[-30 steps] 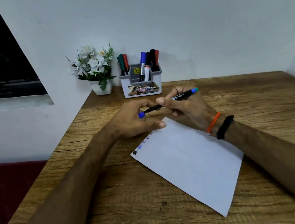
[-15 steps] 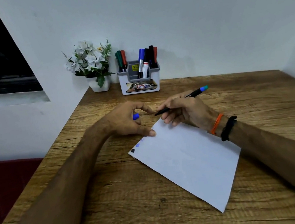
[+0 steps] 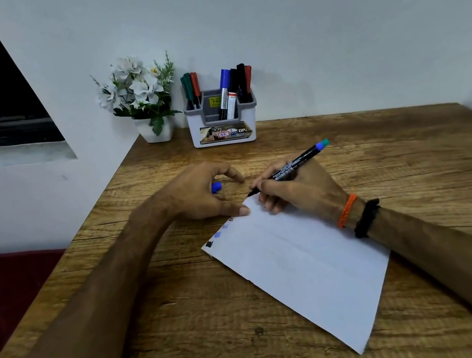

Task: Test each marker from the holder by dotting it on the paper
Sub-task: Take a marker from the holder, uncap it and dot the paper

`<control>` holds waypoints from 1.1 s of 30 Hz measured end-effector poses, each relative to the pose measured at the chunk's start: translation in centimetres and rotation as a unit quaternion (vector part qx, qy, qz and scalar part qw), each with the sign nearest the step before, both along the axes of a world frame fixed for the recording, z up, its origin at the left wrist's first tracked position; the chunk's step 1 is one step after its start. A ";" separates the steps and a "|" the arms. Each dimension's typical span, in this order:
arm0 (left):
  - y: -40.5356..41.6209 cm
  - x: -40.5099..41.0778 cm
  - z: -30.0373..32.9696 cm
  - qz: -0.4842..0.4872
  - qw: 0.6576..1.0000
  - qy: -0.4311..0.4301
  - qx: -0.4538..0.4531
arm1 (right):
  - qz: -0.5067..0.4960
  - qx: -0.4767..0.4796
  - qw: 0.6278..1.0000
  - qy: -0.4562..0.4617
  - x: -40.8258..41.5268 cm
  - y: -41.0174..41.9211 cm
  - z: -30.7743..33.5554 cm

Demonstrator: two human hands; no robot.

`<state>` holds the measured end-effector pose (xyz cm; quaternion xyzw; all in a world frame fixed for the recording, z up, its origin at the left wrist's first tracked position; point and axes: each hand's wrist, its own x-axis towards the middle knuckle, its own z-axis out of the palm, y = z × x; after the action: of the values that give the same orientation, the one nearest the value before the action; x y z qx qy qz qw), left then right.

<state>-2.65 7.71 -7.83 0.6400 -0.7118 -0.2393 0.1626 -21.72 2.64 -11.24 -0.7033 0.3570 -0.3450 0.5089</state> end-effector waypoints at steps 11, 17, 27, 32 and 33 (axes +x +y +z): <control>0.2 -0.4 0.3 -0.011 1.000 -0.004 -0.006 | -0.006 -0.016 1.000 0.011 -0.1 0.3 0.0; 0.0 -0.3 0.1 -0.008 1.000 -0.011 -0.012 | -0.005 -0.028 0.999 0.024 -0.1 0.5 0.2; -0.5 0.1 -0.4 0.003 0.999 -0.040 0.002 | -0.026 -0.030 0.999 0.024 0.1 0.6 0.2; -0.5 0.1 -0.3 0.001 0.999 -0.044 0.007 | -0.017 -0.039 0.998 0.039 0.2 0.8 0.2; -0.5 0.0 -0.3 0.002 0.999 -0.043 0.007 | -0.022 -0.037 0.998 0.035 0.2 0.8 0.2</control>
<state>-2.61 7.26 -8.10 0.6523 -0.7152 -0.2163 0.1272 -21.55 3.48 -11.04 -0.7252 0.3767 -0.3447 0.4620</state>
